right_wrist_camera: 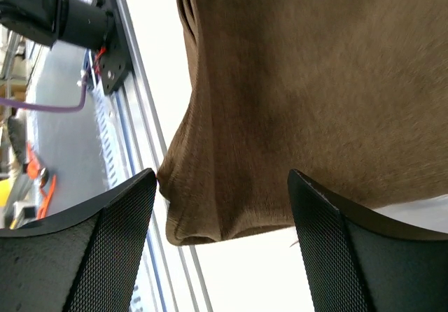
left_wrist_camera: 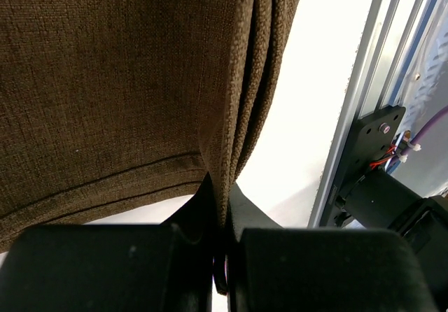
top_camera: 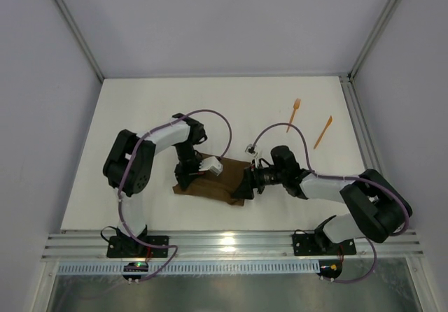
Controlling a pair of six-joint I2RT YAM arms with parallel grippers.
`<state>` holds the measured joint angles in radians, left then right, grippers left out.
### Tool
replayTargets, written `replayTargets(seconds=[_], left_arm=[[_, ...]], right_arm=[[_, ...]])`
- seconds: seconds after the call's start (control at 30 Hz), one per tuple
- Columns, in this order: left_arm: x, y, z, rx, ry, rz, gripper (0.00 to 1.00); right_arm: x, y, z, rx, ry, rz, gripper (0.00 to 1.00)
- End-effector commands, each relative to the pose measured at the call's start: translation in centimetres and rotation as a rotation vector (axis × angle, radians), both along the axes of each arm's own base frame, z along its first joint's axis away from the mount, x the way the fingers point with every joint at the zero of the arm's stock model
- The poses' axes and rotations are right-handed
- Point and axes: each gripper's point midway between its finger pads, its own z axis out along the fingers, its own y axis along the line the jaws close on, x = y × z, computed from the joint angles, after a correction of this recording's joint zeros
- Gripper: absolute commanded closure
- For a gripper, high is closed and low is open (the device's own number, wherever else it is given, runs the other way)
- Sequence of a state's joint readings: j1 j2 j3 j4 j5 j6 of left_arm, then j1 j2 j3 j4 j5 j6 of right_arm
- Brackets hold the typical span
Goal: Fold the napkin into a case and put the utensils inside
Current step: Fold the lower triangle-folded napkin at the center of the board.
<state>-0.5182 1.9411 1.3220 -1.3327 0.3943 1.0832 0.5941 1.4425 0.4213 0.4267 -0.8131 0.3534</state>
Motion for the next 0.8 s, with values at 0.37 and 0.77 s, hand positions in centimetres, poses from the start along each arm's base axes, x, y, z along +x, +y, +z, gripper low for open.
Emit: replayTargets(seconds=[0.37, 0.77], left_arm=[[-0.7, 0.1, 1.0, -0.019, 0.061, -0.010, 1.00], [-0.4, -0.1, 1.2, -0.014, 0.073, -0.005, 1.00]], right_arm=[[1.0, 0.6, 2.5, -0.069, -0.298, -0.009, 0.20], [-0.7, 1.7, 0.3, -0.197, -0.438, 0.049, 0.19]])
